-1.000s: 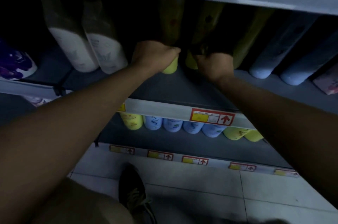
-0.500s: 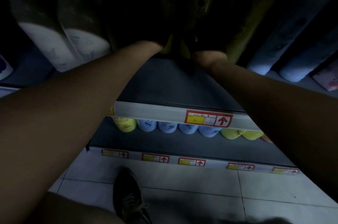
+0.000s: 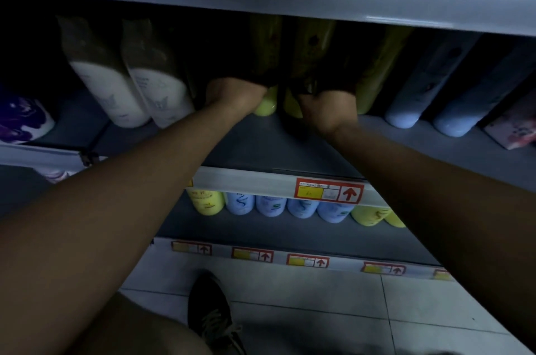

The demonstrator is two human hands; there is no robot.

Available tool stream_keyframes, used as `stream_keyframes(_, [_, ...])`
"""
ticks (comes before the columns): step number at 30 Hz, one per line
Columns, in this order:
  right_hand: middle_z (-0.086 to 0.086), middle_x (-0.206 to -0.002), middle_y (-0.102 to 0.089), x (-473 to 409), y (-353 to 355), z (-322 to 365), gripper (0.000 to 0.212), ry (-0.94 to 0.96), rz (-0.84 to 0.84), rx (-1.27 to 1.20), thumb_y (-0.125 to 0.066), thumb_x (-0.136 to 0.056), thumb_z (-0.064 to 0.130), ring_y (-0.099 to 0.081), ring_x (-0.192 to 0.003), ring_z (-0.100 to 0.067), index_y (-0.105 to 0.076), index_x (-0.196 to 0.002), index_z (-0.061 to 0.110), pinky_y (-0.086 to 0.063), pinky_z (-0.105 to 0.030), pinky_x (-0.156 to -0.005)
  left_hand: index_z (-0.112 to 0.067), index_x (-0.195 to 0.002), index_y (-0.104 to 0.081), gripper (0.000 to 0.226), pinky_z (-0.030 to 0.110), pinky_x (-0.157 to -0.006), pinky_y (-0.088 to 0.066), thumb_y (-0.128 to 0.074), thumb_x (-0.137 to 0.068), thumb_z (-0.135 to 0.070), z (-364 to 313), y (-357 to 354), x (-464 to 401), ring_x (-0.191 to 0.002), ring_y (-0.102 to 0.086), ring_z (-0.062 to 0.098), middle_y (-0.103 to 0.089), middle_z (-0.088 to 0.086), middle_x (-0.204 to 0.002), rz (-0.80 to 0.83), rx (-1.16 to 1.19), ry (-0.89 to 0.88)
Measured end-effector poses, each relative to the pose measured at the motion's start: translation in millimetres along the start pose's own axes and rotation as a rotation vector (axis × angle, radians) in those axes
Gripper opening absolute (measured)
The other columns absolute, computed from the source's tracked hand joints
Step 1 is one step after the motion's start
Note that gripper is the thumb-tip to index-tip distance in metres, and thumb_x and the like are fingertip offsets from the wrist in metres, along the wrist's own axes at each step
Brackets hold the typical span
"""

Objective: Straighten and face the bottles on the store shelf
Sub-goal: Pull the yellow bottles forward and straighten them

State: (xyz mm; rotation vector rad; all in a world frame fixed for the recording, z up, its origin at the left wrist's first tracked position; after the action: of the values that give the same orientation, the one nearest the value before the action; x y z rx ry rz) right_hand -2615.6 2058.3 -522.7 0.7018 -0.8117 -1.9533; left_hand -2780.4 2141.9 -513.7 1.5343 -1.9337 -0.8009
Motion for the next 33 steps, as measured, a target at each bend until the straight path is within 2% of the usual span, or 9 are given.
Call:
stream_keyframes(3, [-0.023,-0.110,-0.069,9,2,6,0.044,0.002,0.049,0.024,-0.055,-0.102,0.038,-0.063,-0.105,-0.035,-0.072,-0.108,-0.002,-0.039,-0.032,-0.072,-0.022,-0.149,-0.047,0.075,0.019,-0.099,-0.032,-0.067,-0.084,-0.056,3,3,5,-0.143,-0.040,0.025,-0.044,0.002,-0.156,-0.083,0.125,0.014])
stream_keyframes(7, [-0.019,-0.118,-0.069,8,3,14,0.046,-0.009,0.068,0.034,-0.055,-0.100,0.045,-0.062,-0.112,-0.033,-0.072,-0.116,0.006,-0.045,-0.031,-0.082,-0.018,-0.132,-0.064,0.060,0.016,-0.085,-0.036,-0.078,-0.080,-0.045,5,5,16,-0.130,-0.054,0.017,-0.060,-0.001,-0.140,-0.119,0.246,0.001])
stream_keyframes(10, [-0.018,-0.120,-0.068,11,4,18,0.047,-0.008,0.087,0.056,-0.051,-0.102,0.045,-0.060,-0.115,-0.033,-0.073,-0.116,0.006,-0.043,-0.031,-0.084,-0.014,-0.128,-0.067,0.059,0.017,-0.086,-0.040,-0.082,-0.078,-0.041,6,6,18,-0.127,-0.057,0.017,-0.063,0.000,-0.136,-0.153,0.288,0.015])
stream_keyframes(14, [-0.020,-0.112,-0.069,17,8,17,0.043,-0.018,0.029,0.000,-0.057,-0.100,0.040,-0.063,-0.108,-0.033,-0.073,-0.108,0.000,-0.042,-0.029,-0.076,-0.012,-0.120,-0.072,0.057,0.017,-0.082,-0.045,-0.087,-0.070,-0.037,7,13,26,-0.117,-0.062,0.011,-0.068,-0.002,-0.125,-0.230,0.325,-0.001])
stream_keyframes(18, [-0.022,-0.105,-0.069,24,9,17,0.041,-0.033,-0.022,-0.076,-0.063,-0.096,0.040,-0.065,-0.100,-0.035,-0.071,-0.102,0.000,-0.052,-0.038,-0.077,-0.014,-0.097,-0.078,0.048,0.030,-0.082,-0.060,-0.089,-0.058,-0.041,7,16,34,-0.094,-0.070,0.010,-0.073,-0.008,-0.100,-0.274,0.341,-0.048])
stream_keyframes(21, [-0.021,-0.100,-0.069,29,9,18,0.038,-0.031,-0.052,-0.101,-0.066,-0.094,0.039,-0.066,-0.095,-0.035,-0.071,-0.097,0.001,-0.054,-0.038,-0.075,-0.019,-0.075,-0.074,0.033,0.028,-0.072,-0.060,-0.088,-0.060,-0.044,6,17,37,-0.081,-0.070,0.010,-0.069,-0.010,-0.081,-0.285,0.279,-0.057])
stream_keyframes(27, [-0.018,-0.092,-0.072,40,15,22,0.039,-0.036,-0.078,-0.168,-0.069,-0.090,0.040,-0.069,-0.085,-0.033,-0.073,-0.089,0.001,-0.057,-0.042,-0.072,-0.008,-0.072,-0.077,0.056,0.040,-0.059,-0.061,-0.086,-0.058,-0.061,4,21,47,-0.065,-0.071,0.012,-0.075,0.004,-0.073,-0.317,0.191,-0.102])
stream_keyframes(30, [-0.018,-0.094,-0.072,42,15,24,0.041,-0.052,-0.062,-0.167,-0.070,-0.088,0.043,-0.070,-0.087,-0.033,-0.074,-0.093,0.002,-0.059,-0.049,-0.076,-0.009,-0.067,-0.074,0.056,0.033,-0.054,-0.055,-0.084,-0.060,-0.063,2,22,51,-0.062,-0.070,0.012,-0.072,0.003,-0.067,-0.302,0.145,-0.108])
stream_keyframes(33, [-0.016,-0.097,-0.073,44,18,25,0.042,-0.053,-0.033,-0.146,-0.071,-0.088,0.044,-0.070,-0.090,-0.032,-0.074,-0.096,0.003,-0.059,-0.047,-0.078,-0.008,-0.065,-0.071,0.061,0.033,-0.050,-0.051,-0.081,-0.060,-0.068,-3,25,58,-0.060,-0.067,0.012,-0.069,0.003,-0.064,-0.287,0.102,-0.123])
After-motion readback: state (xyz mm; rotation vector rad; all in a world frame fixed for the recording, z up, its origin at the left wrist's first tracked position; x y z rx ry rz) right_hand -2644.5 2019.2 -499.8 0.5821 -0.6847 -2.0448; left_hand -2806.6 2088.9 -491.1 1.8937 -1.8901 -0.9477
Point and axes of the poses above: each hand's wrist, its own x-axis away from the middle knuckle, its own y-axis out of the back of the hand, z = x × y, the point moved 4 cm from there along -x, towards the middle knuckle
